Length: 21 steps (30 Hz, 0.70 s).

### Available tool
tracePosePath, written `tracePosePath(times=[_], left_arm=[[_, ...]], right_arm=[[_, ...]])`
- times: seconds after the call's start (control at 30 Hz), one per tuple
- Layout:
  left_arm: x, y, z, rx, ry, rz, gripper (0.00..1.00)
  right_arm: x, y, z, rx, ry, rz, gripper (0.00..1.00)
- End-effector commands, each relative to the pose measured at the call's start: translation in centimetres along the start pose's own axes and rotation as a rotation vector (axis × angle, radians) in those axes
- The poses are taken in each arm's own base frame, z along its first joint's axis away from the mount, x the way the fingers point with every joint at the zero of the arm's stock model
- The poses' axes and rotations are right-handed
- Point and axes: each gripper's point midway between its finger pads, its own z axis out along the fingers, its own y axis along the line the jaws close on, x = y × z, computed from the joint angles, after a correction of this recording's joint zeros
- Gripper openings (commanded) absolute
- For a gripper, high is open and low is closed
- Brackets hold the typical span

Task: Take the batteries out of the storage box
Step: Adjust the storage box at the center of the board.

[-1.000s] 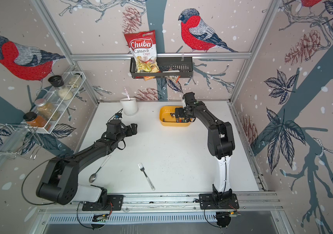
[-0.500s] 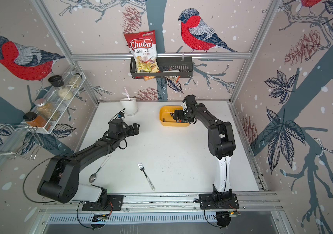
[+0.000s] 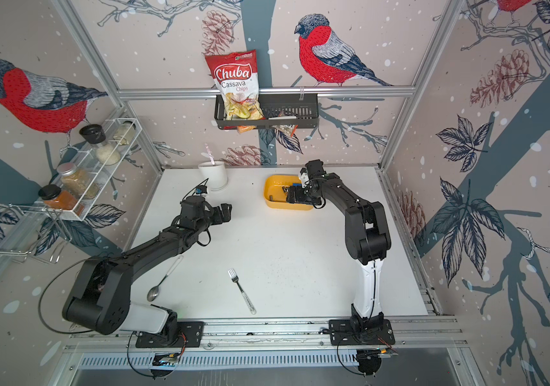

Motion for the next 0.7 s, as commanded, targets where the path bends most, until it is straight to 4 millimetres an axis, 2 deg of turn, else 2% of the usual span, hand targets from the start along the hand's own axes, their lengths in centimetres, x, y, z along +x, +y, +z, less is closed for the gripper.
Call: tracePosePath(times=[0.0, 0.4, 0.67], left_arm=[[-0.6, -0.2, -0.1, -0.001, -0.007, -0.008, 0.97], [-0.8, -0.1, -1.1, -0.016, -0.013, -0.009, 0.97], [-0.7, -0.1, -1.8, -0.020, -0.013, -0.006, 0.97]], right_arm=[[1.8, 1.0, 0.0, -0.018, 0.061, -0.007, 1.00], [6.9, 6.9, 1.5, -0.088, 0.149, -0.051, 1.00], [8.7, 13.0, 2.9, -0.163, 0.179, -0.097, 1.00]])
